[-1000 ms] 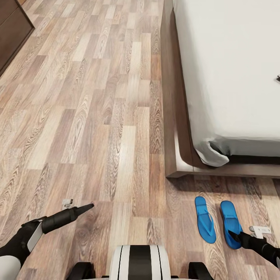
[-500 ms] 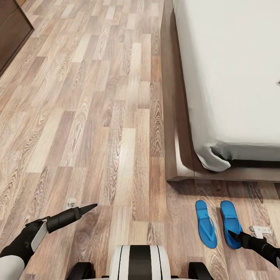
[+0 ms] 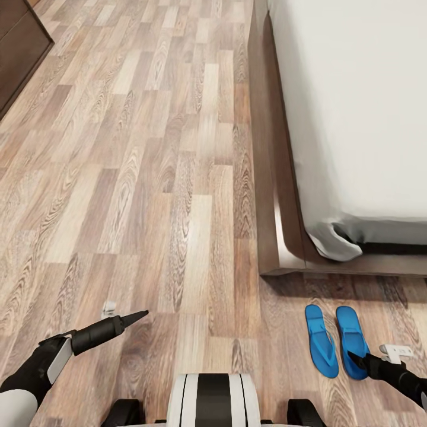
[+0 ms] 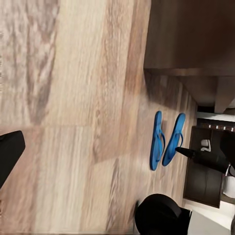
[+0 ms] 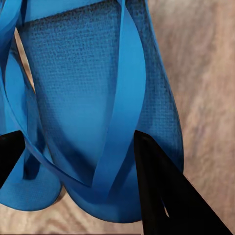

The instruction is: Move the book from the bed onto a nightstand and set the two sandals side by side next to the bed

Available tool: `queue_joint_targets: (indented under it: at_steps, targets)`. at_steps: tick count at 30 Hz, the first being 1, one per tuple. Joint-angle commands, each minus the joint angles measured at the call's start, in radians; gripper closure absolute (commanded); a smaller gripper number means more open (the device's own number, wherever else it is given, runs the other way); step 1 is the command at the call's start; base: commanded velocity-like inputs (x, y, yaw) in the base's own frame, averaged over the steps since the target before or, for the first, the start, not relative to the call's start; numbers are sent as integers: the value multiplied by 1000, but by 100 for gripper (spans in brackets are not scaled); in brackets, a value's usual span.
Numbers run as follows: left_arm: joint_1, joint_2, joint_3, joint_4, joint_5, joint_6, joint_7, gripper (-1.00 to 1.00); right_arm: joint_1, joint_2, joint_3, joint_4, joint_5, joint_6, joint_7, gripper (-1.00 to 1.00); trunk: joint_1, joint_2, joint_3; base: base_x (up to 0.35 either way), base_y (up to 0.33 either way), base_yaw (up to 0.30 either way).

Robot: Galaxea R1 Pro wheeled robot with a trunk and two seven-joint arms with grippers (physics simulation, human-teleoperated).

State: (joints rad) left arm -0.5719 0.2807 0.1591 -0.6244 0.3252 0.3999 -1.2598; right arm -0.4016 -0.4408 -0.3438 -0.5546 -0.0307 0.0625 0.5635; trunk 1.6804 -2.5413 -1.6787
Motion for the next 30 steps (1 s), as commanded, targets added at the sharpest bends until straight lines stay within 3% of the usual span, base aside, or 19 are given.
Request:
queue_joint_targets:
  at_steps: [1,12,30]
  targets:
    - [0,0,0,0,3,11,-2,-100,0,0,-5,-1,-6,8,9,100,0,0,-4,0,0,0]
    - [0,1,0,0,3,11,-1,-100,-1,0,-4,-1,-6,8,9,100,5,-3,-47,0,0,0]
    - [0,0,0,0,3,11,-1,-100,0,-1,-6,-2,-8,8,10,100,5,-3,-47,49,-9,0]
